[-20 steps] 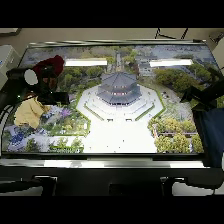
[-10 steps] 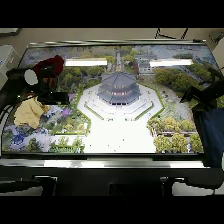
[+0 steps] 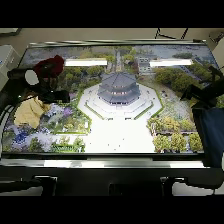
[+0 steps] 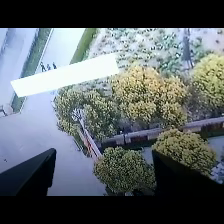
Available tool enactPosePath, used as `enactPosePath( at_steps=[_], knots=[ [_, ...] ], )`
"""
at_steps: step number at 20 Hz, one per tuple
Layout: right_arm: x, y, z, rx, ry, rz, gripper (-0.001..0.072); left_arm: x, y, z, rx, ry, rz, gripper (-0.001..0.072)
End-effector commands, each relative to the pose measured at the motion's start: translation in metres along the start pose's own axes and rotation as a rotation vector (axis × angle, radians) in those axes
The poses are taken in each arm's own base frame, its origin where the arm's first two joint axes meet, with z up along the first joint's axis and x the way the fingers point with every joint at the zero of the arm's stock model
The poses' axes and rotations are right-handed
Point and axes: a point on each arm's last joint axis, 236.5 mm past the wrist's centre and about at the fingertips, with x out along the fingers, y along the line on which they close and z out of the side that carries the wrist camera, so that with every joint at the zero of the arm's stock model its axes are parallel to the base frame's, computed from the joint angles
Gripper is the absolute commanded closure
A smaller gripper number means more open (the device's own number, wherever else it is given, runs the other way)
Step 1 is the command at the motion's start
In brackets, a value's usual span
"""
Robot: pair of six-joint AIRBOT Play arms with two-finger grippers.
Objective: Fold the clothes and pants, and hang the long-sleeved shirts on hangers.
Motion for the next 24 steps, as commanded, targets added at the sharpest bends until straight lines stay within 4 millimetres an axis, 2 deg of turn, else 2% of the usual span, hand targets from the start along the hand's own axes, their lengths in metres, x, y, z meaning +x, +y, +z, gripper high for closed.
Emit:
enactPosePath(
  at_steps=[1, 2, 4, 5, 7, 8, 10, 12, 13, 15, 18, 22, 24],
  knots=[
    [-0.001, 0.003, 0.032, 0.0, -0.135, 0.012, 0.0022, 0.006, -0.01, 0.017, -0.069, -0.06, -0.04, -0.0001],
    [-0.003, 0.003, 0.042, -0.001, -0.179, 0.012, 0.0022, 0.009, -0.013, 0.021, -0.08, -0.074, -0.051, -0.0002],
    [-0.006, 0.003, 0.057, -0.001, -0.242, 0.013, 0.0022, 0.01, -0.009, 0.052, -0.091, -0.194, -0.058, -0.0003],
    [-0.008, 0.003, 0.063, -0.001, -0.27, 0.01, 0.0018, 0.003, 0.005, 0.067, -0.136, -0.243, -0.051, -0.0003],
    [-0.01, 0.002, 0.07, -0.001, -0.3, 0.009, 0.0004, -0.014, 0.07, 0.077, -0.317, -0.261, -0.011, -0.0004],
    [-0.01, 0.002, 0.072, -0.002, -0.305, 0.005, 0.0004, -0.021, 0.11, 0.07, -0.425, -0.246, 0.017, -0.0004],
    [-0.01, 0.002, 0.072, -0.061, -0.306, -0.003, 0.0004, -0.029, 0.189, 0.034, -0.622, -0.169, 0.072, -0.0005],
    [-0.008, 0.001, 0.071, -0.088, -0.299, -0.007, 0.0004, -0.025, 0.239, -0.001, -0.742, -0.086, 0.105, -0.0008],
    [-0.005, 0.0, 0.071, -0.096, -0.292, -0.009, 0.0004, -0.018, 0.251, -0.009, -0.761, -0.065, 0.108, -0.0008],
    [0.001, 0.001, 0.067, -0.092, -0.264, 0.002, 0.0004, 0.0, 0.261, -0.009, -0.738, -0.056, 0.109, -0.0009],
    [0.012, 0.002, 0.053, -0.085, -0.185, 0.018, 0.0005, 0.032, 0.263, -0.002, -0.679, -0.045, 0.108, -0.0008],
    [0.017, 0.002, 0.031, -0.084, -0.089, 0.022, 0.0007, 0.07, 0.264, -0.015, -0.64, 0.046, 0.093, -0.0007],
    [0.017, 0.005, 0.022, -0.083, -0.052, 0.034, 0.0013, 0.078, 0.262, -0.017, -0.618, 0.065, 0.09, 0.0003]
  ],
)
